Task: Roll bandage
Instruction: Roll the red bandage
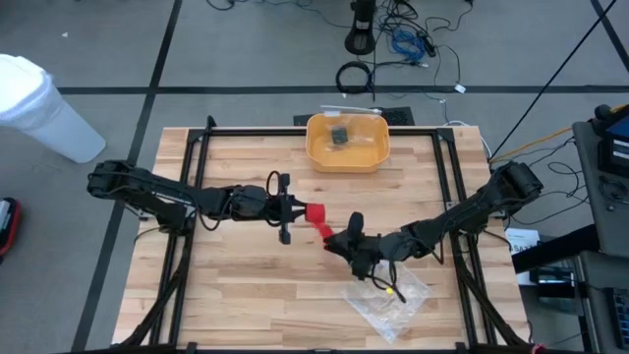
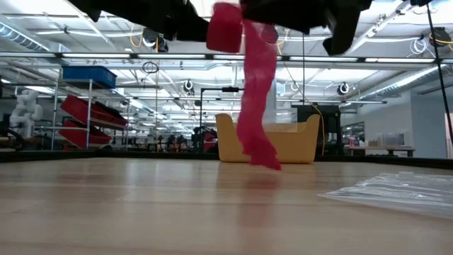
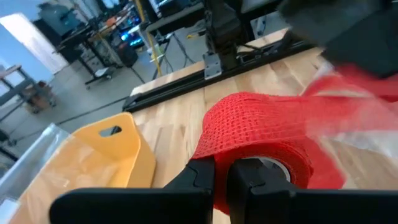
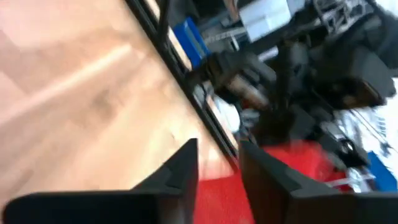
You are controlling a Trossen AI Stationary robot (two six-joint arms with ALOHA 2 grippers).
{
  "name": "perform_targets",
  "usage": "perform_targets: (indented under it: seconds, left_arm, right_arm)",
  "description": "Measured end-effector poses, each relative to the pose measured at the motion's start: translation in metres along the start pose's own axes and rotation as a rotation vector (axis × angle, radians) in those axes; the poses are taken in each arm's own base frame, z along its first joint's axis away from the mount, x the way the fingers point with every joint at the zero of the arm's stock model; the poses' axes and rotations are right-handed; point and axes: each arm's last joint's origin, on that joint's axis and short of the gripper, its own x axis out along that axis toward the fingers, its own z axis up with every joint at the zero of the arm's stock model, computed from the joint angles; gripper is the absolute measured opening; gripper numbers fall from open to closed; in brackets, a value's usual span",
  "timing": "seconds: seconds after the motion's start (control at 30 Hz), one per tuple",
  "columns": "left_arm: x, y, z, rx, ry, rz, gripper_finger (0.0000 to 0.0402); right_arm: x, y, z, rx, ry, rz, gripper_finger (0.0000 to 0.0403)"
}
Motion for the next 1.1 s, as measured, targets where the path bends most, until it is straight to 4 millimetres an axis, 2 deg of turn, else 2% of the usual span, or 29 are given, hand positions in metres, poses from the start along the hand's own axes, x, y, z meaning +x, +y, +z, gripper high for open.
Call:
perform_targets:
  seconds: [0.13,0.37,0.43,0.57,0.63,0.83,0.97,1.1]
  left_arm:
    - [-0.004,-0.004,0.004,0.036,-0.016,-0.027,0.0012]
    - [-0.006,-0.006,0.006,0.088,-0.018,-0.007,0.0012]
    - [-0.006,-0.008,0.007,0.121,-0.005,0.023,0.0012]
    - [-0.008,-0.013,0.008,0.201,0.016,0.061,0.0012]
    - [-0.010,-0.017,0.011,0.233,0.011,0.057,0.0012]
    - [-0.019,-0.028,0.020,0.272,-0.037,0.027,0.0012]
    - [-0.028,-0.032,0.029,0.265,-0.085,0.016,0.0012]
    - [-0.030,-0.034,0.035,0.233,-0.137,0.023,0.0012]
  right_arm:
    - [-0.004,0.003,0.004,-0.059,0.065,-0.047,0.0142]
    - [-0.013,-0.002,0.020,-0.152,0.032,-0.168,0.0212]
    - [-0.018,-0.005,0.027,-0.070,0.029,-0.235,0.0222]
    - [-0.027,-0.013,0.033,0.360,0.041,-0.381,0.0225]
    - [-0.025,-0.012,0.027,0.537,0.079,-0.397,0.0222]
    - [-0.016,0.009,-0.018,0.906,-0.023,-0.168,0.0212]
    - [-0.013,0.015,-0.048,1.085,-0.169,-0.057,0.0211]
    - [0.003,0.024,-0.059,1.122,-0.300,-0.016,0.0211]
